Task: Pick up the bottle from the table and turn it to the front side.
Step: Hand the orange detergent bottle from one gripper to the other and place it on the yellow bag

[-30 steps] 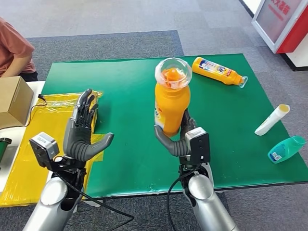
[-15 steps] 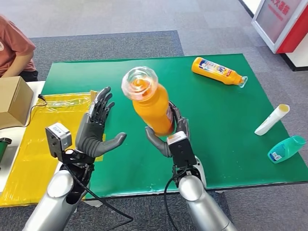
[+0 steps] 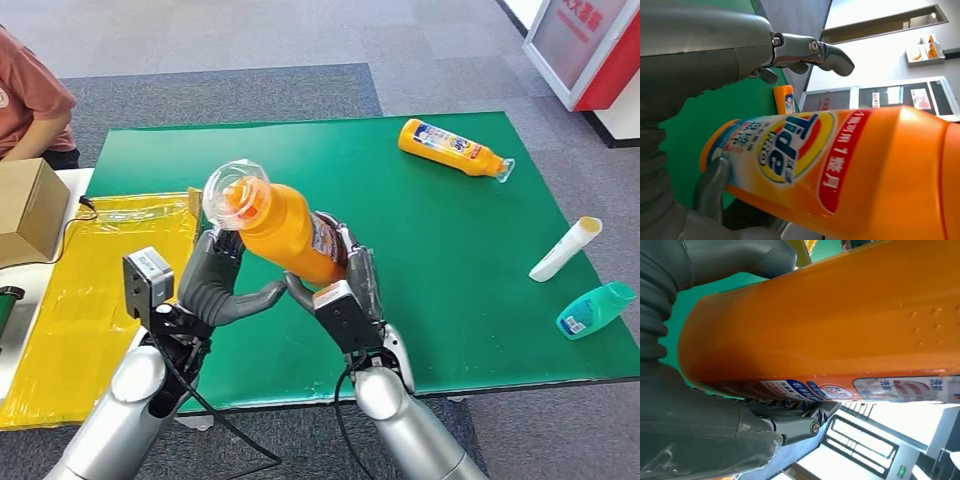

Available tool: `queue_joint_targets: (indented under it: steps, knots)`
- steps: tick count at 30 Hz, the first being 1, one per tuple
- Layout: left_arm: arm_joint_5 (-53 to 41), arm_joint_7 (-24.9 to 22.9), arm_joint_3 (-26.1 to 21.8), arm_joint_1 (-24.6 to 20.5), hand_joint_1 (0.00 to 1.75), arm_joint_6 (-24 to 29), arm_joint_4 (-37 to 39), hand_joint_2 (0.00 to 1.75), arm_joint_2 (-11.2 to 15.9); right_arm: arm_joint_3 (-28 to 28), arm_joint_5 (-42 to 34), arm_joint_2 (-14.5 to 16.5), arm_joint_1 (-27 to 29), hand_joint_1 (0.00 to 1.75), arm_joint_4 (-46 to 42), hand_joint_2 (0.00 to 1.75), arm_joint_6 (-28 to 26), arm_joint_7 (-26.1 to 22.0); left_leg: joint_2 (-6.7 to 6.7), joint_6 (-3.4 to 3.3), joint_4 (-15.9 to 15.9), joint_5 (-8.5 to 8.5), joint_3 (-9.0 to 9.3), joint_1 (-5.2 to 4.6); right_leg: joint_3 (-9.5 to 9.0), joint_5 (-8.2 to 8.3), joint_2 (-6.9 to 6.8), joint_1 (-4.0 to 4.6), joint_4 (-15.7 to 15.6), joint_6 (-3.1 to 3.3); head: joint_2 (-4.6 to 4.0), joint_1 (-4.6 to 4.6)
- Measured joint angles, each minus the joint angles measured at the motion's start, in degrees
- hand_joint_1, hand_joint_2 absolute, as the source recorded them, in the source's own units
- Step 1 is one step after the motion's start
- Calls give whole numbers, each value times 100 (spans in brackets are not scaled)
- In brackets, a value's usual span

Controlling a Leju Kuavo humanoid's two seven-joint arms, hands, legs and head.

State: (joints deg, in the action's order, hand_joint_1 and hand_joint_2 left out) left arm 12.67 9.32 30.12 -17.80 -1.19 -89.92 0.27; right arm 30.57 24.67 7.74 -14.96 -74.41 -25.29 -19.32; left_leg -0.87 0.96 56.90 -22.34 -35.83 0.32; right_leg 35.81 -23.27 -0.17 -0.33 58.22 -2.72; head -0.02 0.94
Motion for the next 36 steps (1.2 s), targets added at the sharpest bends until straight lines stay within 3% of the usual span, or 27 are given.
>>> queue_joint_targets:
  steps: [23, 27, 31, 36]
  knots:
    - [-336, -164, 156, -347, 0, -30, 199, 175, -84, 364, 510, 140, -97, 175, 448, 175, -163, 146, 0, 0, 0, 0, 0, 0, 1, 0, 0, 0, 0, 0, 0, -1]
    - [-352, -169, 226, -349, 21, -36, 199, 175, -112, 364, 523, 163, -104, 175, 569, 175, -175, 161, 0, 0, 0, 0, 0, 0, 1, 0, 0, 0, 0, 0, 0, 0]
    - [-361, -175, 255, -349, 172, -37, 200, 175, -121, 364, 526, 180, -122, 175, 646, 175, -179, 155, 0, 0, 0, 0, 0, 0, 1, 0, 0, 0, 0, 0, 0, -1]
    - [-368, -176, 257, -349, 175, -37, 201, 175, -119, 364, 527, 192, -135, 175, 691, 175, -179, 153, 0, 1, 0, 1, 0, 0, 1, 0, 0, 0, 0, 0, 0, 0]
